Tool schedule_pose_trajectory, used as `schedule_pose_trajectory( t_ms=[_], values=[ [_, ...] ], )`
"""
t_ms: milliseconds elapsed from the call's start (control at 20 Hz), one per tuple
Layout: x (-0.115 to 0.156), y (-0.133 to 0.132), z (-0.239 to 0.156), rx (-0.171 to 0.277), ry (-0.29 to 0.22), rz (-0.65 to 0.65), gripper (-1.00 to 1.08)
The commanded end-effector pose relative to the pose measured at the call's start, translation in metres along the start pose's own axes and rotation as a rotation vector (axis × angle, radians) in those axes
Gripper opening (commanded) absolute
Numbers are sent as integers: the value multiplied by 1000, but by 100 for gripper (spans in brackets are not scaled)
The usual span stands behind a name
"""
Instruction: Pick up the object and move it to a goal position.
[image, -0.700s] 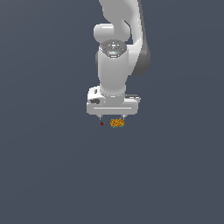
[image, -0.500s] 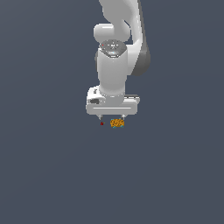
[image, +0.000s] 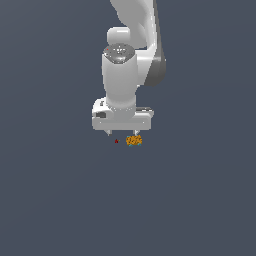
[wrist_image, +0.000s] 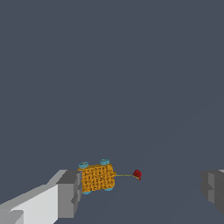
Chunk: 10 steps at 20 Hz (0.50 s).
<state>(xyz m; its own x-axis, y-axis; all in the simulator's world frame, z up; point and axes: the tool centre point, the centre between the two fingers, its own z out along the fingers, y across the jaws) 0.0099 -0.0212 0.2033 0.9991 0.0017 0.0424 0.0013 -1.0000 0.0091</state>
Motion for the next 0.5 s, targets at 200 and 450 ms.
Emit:
schedule_pose_trajectory(
  t_ms=[200, 450],
  values=[
    [-1, -2, 2, 1, -1, 18, 100],
    [-4, -4, 8, 5, -3, 73, 100]
  ],
)
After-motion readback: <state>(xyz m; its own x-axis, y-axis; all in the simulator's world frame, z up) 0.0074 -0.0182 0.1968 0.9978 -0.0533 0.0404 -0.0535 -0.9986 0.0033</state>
